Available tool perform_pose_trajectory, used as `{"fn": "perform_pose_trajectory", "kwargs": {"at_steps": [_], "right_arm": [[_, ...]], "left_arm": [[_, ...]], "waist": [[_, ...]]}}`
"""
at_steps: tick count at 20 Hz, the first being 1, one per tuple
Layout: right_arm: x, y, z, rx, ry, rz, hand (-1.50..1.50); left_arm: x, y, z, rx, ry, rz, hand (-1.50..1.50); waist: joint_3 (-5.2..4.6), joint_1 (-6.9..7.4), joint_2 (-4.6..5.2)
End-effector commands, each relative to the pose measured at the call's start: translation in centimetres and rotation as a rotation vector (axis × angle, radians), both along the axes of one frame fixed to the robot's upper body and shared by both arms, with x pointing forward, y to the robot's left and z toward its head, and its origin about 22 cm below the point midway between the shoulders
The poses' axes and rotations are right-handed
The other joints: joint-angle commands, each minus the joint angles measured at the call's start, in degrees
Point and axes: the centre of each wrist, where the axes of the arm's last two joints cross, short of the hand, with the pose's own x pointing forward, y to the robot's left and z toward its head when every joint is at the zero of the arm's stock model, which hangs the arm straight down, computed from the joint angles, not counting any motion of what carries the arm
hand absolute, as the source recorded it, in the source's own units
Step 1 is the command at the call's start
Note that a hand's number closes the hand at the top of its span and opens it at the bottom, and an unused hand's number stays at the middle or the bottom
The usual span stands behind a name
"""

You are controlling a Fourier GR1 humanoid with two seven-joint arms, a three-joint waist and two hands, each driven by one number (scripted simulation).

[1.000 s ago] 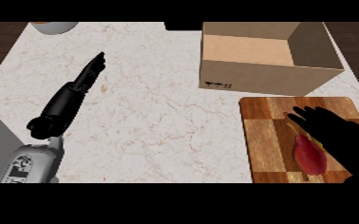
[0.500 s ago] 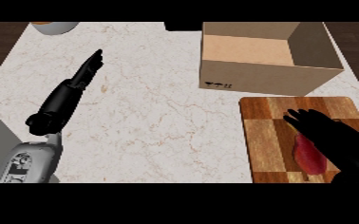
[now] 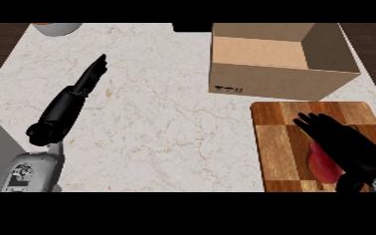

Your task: Pick the pear from the cutting board and place it in the cardboard box

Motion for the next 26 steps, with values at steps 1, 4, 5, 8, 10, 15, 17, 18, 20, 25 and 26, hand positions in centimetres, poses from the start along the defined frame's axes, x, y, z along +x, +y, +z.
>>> {"fn": "perform_pose_trajectory", "kwargs": {"at_steps": [1,4,5,8,10,15,17,18,20,25,26], "right_arm": [[0.2,-1.9,-1.0,0.016,0.029,0.005,-1.5],[1.0,-0.9,-1.3,0.001,0.002,0.126,1.5],[0.8,1.1,-1.9,0.03,-0.022,0.149,1.5],[-0.4,-1.0,-1.2,0.053,-0.099,0.198,1.5],[1.4,0.2,-4.0,0.057,-0.136,0.193,1.5],[1.7,6.3,-2.2,0.165,-0.102,0.418,1.5],[1.5,10.8,-2.1,0.239,-0.082,0.611,1.5],[1.4,12.6,-2.2,0.277,-0.029,0.69,1.5],[1.3,16.5,-1.4,0.35,-0.053,0.804,1.5],[0.8,22.5,0.5,0.507,-0.181,0.907,1.5],[1.5,22.0,0.3,0.516,-0.177,0.91,1.5]], "left_arm": [[0.4,0.9,0.7,0.004,0.007,0.017,0.0],[0.8,0.2,-0.2,0.013,0.002,0.006,0.0],[0.0,-0.7,-0.3,0.018,-0.007,0.009,0.0],[0.1,0.9,-0.7,-0.007,0.005,0.019,0.0],[0.1,0.4,-0.6,0.0,0.002,-0.013,0.0],[0.3,0.1,-0.6,0.011,0.0,-0.015,0.0],[1.3,-0.6,0.5,0.015,0.0,-0.036,0.0],[1.4,-1.6,0.9,-0.016,-0.014,-0.056,0.0],[1.2,-1.6,0.3,0.003,0.007,-0.061,0.0],[0.7,-0.2,-0.5,0.006,0.012,-0.025,0.0],[1.3,1.4,0.1,0.001,0.005,0.002,0.0]], "waist": [[-0.06,-0.05,0.04],[-0.07,-0.04,0.08],[-0.06,0.07,0.05],[-0.07,-0.25,0.02],[-0.05,0.18,0.11],[-0.11,1.13,0.24],[-0.08,2.57,0.56],[-0.07,3.91,0.66],[-0.06,4.29,0.72],[-0.09,1.01,0.12],[-0.08,0.58,0.14]]}}
